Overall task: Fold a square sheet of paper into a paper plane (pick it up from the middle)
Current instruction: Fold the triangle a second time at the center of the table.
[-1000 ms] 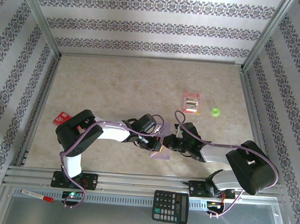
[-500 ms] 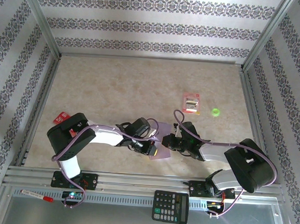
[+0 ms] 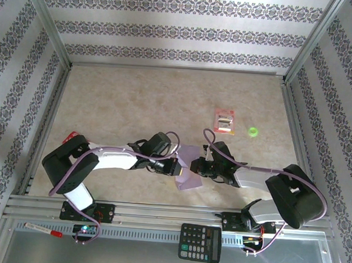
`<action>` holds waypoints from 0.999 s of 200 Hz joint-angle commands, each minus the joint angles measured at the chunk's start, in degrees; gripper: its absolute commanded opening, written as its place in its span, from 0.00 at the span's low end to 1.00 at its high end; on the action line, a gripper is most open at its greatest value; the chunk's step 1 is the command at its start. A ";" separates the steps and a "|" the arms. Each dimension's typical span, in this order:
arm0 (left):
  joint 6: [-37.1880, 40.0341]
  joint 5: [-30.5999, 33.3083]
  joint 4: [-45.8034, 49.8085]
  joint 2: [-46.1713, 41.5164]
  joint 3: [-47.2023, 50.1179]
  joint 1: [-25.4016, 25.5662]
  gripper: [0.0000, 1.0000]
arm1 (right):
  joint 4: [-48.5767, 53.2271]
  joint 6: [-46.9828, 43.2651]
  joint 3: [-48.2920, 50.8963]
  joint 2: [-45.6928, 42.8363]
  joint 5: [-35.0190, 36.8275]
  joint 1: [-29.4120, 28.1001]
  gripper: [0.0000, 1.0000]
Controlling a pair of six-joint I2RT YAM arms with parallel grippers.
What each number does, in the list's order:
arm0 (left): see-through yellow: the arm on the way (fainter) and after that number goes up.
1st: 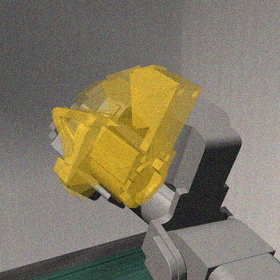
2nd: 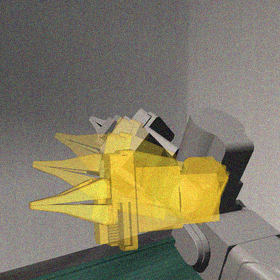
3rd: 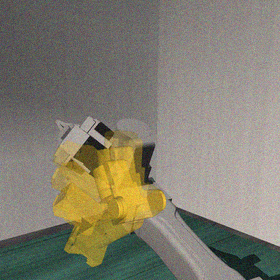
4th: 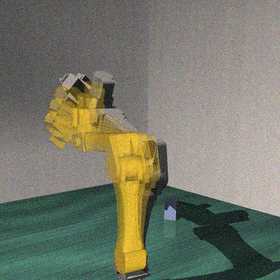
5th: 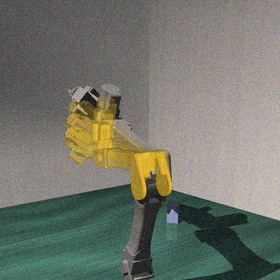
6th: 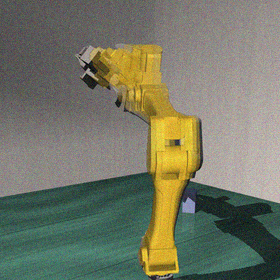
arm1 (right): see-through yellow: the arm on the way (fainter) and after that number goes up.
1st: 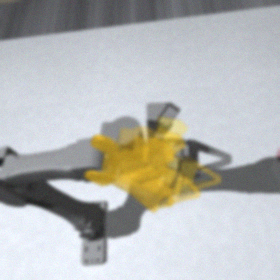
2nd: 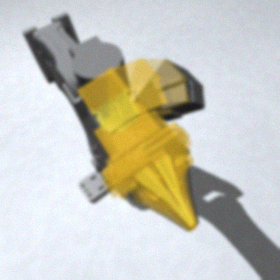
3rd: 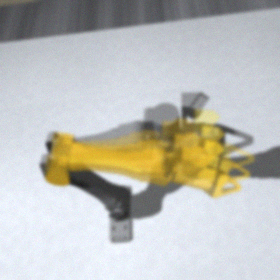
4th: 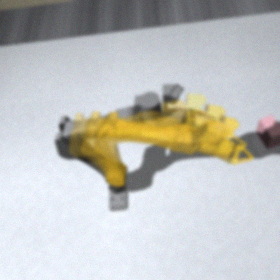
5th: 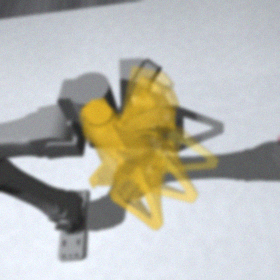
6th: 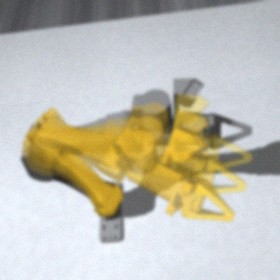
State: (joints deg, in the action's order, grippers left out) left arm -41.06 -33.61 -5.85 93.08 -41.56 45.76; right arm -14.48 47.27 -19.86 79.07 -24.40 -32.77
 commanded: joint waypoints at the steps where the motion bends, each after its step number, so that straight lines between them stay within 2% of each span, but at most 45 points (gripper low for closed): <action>1: 0.17 1.38 0.33 -1.81 0.54 -1.28 0.10 | 7.03 -3.31 -1.66 -4.35 -0.29 0.41 0.13; 25: 2.53 -0.71 4.33 0.66 -2.50 -0.36 0.10 | 10.36 -4.34 -1.74 -9.22 -0.79 0.69 0.19; 90: 0.98 -1.99 1.08 3.71 -4.31 1.44 0.10 | 15.39 -1.84 1.80 -18.58 1.14 -0.15 0.23; 146: 3.17 2.30 3.32 8.60 -5.97 1.20 0.06 | 8.96 -0.97 -1.84 -9.30 2.31 -5.76 0.18; 200: 6.03 2.98 4.08 11.22 -7.76 -0.91 0.03 | 5.20 -3.80 -3.74 0.29 2.26 -3.36 0.14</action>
State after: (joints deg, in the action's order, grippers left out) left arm -37.93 -32.36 -3.86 102.67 -47.92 45.93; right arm -6.50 45.54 -22.41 77.06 -22.94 -37.39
